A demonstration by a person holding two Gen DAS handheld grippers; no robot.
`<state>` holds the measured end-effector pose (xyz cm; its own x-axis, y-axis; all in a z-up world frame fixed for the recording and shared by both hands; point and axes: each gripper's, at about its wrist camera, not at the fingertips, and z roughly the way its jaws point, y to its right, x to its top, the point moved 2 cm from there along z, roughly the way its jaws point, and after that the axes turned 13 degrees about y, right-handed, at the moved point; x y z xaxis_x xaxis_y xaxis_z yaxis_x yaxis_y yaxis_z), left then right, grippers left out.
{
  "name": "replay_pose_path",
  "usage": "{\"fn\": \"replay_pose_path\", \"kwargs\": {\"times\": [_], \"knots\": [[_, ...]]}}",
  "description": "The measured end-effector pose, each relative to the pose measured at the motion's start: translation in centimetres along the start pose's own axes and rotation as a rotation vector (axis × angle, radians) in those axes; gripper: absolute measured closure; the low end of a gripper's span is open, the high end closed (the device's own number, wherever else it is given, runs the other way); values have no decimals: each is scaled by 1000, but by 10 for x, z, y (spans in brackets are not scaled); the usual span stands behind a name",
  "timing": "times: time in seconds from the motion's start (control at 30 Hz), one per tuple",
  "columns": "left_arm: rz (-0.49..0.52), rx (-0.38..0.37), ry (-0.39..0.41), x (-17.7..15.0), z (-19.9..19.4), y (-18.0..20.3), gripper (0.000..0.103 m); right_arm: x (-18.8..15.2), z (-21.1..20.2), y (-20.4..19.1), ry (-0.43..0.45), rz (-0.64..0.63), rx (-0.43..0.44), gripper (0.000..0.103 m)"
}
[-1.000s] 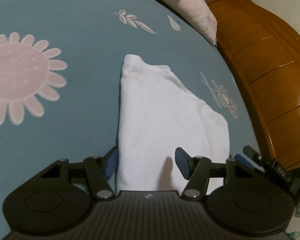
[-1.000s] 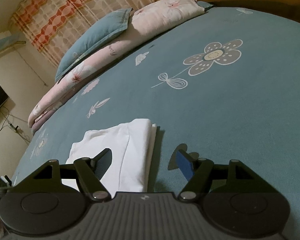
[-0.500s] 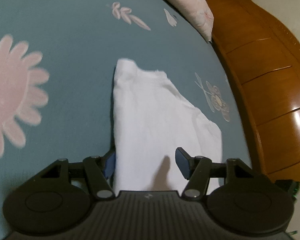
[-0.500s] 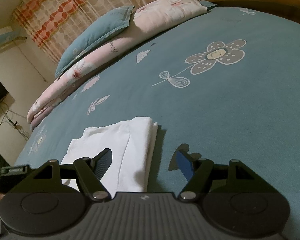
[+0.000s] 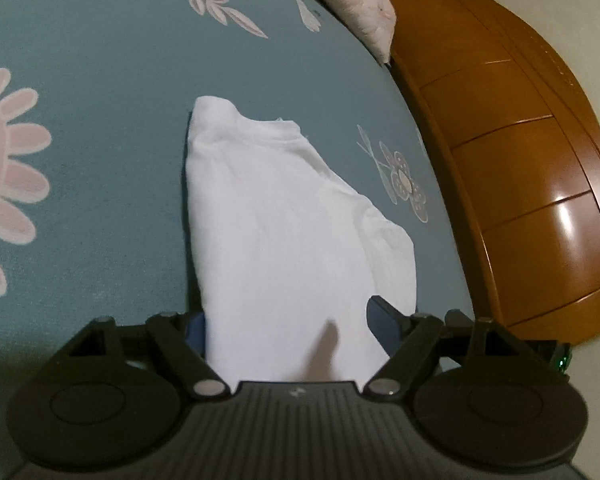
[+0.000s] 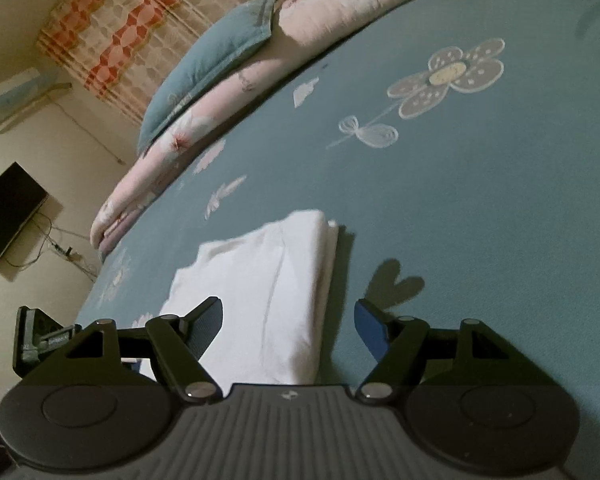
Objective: Fold clothes
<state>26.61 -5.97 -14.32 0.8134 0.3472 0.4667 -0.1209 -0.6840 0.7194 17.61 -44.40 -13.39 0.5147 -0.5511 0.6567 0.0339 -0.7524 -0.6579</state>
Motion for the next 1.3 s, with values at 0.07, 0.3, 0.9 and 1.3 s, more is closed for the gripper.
{"fn": "replay_pose_path", "kwargs": {"times": [0.07, 0.3, 0.9, 1.3], "knots": [[10, 2, -2, 0, 0, 0, 27, -2, 1, 2, -24, 5, 0, 26], [60, 13, -10, -1, -1, 3, 30, -12, 8, 4, -142, 85, 91, 20], [35, -10, -8, -1, -5, -4, 34, -19, 28, -10, -147, 85, 145, 10], [-111, -31, -12, 3, -12, -43, 74, -23, 36, -18, -233, 169, 172, 8]]}}
